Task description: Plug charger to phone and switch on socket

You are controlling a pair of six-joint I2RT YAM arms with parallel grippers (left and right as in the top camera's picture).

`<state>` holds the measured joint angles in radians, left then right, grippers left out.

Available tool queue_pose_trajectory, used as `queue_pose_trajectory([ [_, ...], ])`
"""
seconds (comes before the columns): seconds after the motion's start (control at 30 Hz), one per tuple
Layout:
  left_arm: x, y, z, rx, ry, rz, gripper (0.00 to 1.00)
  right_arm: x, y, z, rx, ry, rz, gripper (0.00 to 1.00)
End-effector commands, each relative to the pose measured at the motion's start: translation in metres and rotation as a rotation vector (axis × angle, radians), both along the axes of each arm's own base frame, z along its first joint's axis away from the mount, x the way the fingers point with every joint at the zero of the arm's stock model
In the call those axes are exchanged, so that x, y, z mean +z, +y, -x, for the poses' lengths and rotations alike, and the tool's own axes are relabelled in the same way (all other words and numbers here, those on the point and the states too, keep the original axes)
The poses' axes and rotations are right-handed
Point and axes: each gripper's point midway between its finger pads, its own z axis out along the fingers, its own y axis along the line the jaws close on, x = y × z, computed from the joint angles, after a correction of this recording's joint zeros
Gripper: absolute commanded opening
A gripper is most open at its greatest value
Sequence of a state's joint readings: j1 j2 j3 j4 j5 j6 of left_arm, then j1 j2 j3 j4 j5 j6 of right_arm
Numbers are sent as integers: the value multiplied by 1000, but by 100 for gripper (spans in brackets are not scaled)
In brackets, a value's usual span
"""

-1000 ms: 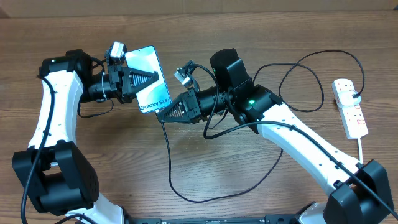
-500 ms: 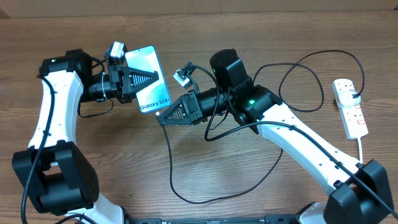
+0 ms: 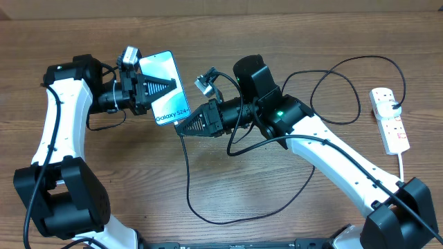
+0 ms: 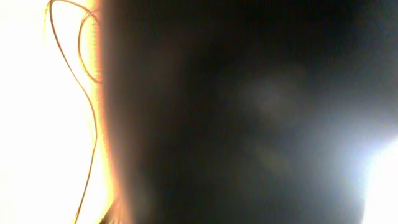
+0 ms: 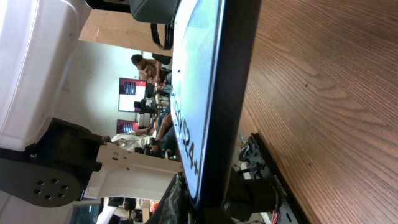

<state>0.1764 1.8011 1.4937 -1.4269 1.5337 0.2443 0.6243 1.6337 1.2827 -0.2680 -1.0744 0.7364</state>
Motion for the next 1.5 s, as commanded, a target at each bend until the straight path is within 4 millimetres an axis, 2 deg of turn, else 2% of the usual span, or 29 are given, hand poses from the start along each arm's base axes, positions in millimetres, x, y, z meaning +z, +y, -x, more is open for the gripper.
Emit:
queue_pose_trajectory([
  [0.0, 13, -3, 2, -1, -22, 37, 4, 9, 3, -3, -13, -38, -15, 4],
  [0.4, 11, -3, 2, -2, -20, 28, 4, 10, 4, -7, -38, -22, -11, 4],
  [0.83, 12, -3, 2, -1, -21, 34, 4, 8, 2, -3, -21, 3, -4, 4],
  [1.47, 12, -3, 2, -1, -28, 33, 4, 4, 3, -22, -136, 28, 33, 4],
])
